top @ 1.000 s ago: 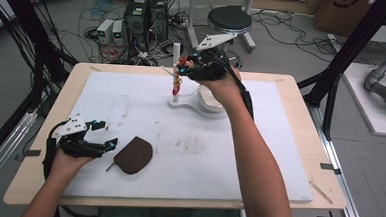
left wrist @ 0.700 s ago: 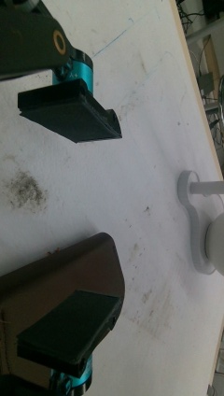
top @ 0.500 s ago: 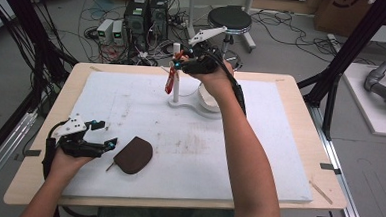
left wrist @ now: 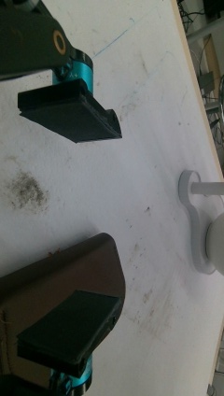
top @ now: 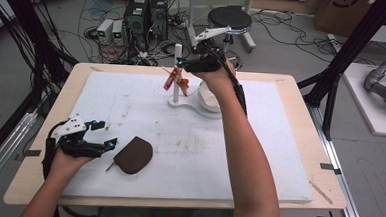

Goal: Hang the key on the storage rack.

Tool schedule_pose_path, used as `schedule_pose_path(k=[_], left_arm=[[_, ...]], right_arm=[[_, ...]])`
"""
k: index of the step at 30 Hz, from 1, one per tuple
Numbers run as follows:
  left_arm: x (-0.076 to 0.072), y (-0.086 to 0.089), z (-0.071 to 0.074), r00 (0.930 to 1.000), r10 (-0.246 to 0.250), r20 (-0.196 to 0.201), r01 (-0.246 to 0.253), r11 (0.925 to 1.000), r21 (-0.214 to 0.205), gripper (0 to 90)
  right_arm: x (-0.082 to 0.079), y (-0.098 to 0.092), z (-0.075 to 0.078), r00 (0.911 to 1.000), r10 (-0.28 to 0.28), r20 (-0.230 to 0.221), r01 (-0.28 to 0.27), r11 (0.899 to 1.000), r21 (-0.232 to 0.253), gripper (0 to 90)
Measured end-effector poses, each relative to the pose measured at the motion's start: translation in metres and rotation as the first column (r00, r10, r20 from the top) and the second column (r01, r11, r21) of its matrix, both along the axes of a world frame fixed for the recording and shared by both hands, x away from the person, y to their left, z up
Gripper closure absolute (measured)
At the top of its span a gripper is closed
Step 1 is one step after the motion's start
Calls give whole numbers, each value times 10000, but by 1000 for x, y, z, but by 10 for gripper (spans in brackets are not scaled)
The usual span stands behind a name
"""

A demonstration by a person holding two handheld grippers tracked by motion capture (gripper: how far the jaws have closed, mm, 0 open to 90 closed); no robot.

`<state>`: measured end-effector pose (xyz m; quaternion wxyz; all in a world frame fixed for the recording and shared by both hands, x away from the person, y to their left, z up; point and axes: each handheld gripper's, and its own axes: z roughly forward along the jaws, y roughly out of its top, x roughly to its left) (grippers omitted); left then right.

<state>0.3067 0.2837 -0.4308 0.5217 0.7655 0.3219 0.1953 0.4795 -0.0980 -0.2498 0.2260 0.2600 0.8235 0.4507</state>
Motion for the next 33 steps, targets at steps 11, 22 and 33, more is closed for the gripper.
schedule_pose_path(k=[11, 22, 33], left_arm=[[-1, -3, 0, 9999, -157, -25, 157, 9999, 19, 173], [-4, -9, 0, 9993, -352, -82, 353, 9993, 112, 173], [-4, -14, -2, 9988, -474, -149, 477, 9986, 211, 173]], right_arm=[[-38, -33, -3, 9996, 159, 250, -166, 9994, 296, 267], [-87, -88, -31, 9995, -9, 303, -17, 9964, 852, 237], [-128, -137, -73, 9989, -471, 88, 457, 9915, 1219, 233]])
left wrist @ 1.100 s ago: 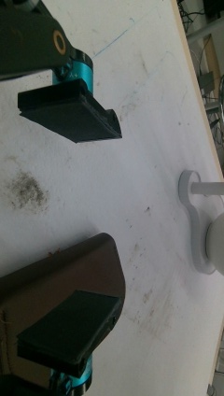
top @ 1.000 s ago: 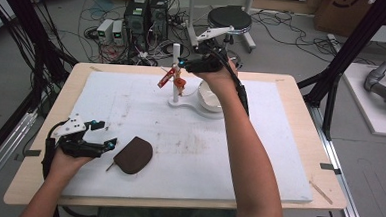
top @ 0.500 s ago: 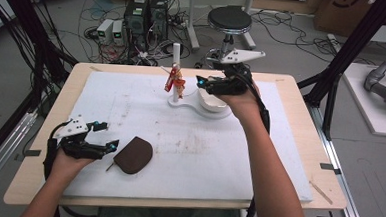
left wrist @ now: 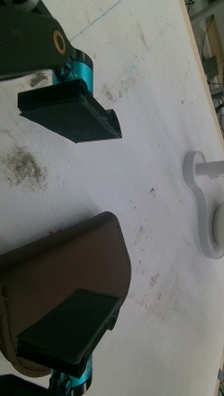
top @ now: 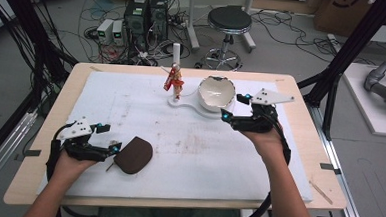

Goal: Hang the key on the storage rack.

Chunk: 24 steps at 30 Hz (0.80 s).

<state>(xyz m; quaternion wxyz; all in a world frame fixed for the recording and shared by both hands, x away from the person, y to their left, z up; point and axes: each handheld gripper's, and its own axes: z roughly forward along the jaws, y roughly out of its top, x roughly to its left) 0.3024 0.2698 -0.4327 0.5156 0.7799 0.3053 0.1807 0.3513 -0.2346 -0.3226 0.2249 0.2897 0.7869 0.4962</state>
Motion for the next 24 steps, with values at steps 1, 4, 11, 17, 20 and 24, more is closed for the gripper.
schedule_pose_path(k=[1, 4, 11, 17, 20, 24], left_arm=[[0, 0, 0, 10000, -7, -8, 7, 10000, -2, 173], [0, 0, -1, 10000, -9, -16, 9, 10000, -28, 173], [1, 0, -1, 10000, -2, -29, 2, 10000, -6, 173], [1, -3, -1, 10000, -57, -12, 57, 10000, 40, 172], [1, -3, -1, 10000, -98, 11, 98, 9999, 74, 173], [3, -4, -1, 9999, -153, -8, 153, 9999, 51, 173]], right_arm=[[-3, -3, -3, 10000, -47, -60, 47, 10000, 70, 230], [-9, -14, -14, 9998, -161, -130, 163, 9997, 165, 224], [-31, -34, -46, 9983, -435, -390, 455, 9977, 510, 213], [-44, -48, -72, 9929, -752, -921, 804, 9953, 543, 202], [-50, -52, -78, 9931, -797, -864, 850, 9946, 593, 202], [-56, -58, -87, 9917, -884, -933, 935, 9943, 515, 199]])
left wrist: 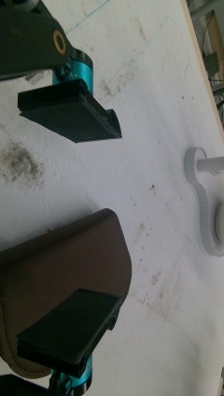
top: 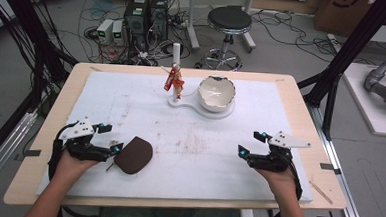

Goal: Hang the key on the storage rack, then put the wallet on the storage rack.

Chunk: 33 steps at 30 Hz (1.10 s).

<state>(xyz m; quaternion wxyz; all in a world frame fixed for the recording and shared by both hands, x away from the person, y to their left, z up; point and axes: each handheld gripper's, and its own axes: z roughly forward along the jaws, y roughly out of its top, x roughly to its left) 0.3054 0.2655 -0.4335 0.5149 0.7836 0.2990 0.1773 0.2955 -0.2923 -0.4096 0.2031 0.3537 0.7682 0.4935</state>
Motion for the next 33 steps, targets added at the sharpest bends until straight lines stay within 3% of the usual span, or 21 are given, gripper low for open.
schedule_pose_path(k=[10, 18, 33], left_arm=[[2, 0, 0, 9999, -100, 30, 100, 9999, -107, 173], [2, 4, 0, 10000, 42, 88, -40, 9998, -188, 172], [2, 2, 2, 10000, 53, 76, -51, 9998, -181, 172]], right_arm=[[4, -11, -8, 9990, -450, -64, 450, 9990, 44, 198], [6, -20, -7, 9966, -817, 39, 815, 9959, 390, 199], [6, -19, -8, 9982, -593, -19, 594, 9980, 220, 199]])
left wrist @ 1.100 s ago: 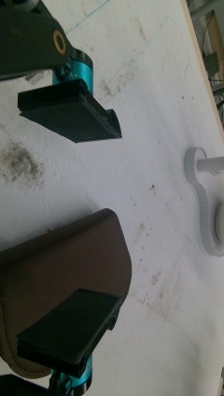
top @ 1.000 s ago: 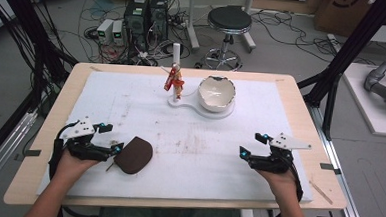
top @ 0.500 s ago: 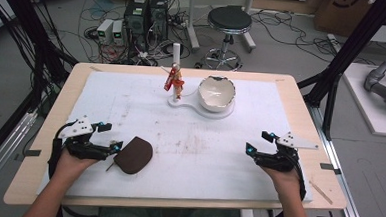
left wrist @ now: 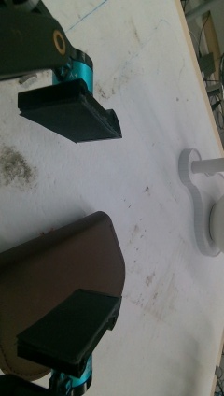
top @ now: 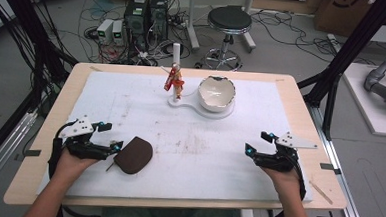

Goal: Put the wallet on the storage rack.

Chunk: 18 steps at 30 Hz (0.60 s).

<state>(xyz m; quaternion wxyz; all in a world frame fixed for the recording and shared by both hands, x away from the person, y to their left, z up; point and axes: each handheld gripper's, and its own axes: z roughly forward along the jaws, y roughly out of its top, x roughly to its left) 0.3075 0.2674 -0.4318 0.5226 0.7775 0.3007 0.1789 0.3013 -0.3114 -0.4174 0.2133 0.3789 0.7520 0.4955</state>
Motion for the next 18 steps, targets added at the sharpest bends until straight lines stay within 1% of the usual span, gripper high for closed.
schedule_pose_path(k=[3, 6, 9, 12, 15, 18], left_arm=[[-1, 1, 0, 10000, -20, -18, 20, 10000, 30, 173], [-2, 2, -1, 10000, 16, -49, -17, 10000, -56, 172], [-5, 3, -1, 10000, 46, -67, -47, 10000, -70, 173], [-10, 4, 1, 9999, 86, -63, -87, 9999, -126, 173], [-18, 3, 1, 9999, -25, -157, 23, 9999, -108, 172], [-22, 1, 2, 9996, -116, -267, 112, 9998, -158, 173]], right_arm=[[0, -3, 0, 10000, -37, 4, 37, 10000, 14, 199], [-1, -5, 0, 9999, -108, -21, 108, 9999, 83, 199], [-1, -5, 1, 9999, -121, 62, 121, 9999, 43, 198], [-1, -4, 1, 9999, -101, 78, 101, 9999, 21, 199], [-1, -2, 1, 10000, -26, 54, 26, 10000, 11, 199], [-1, 0, 0, 10000, 64, 21, -64, 9999, -95, 199]])
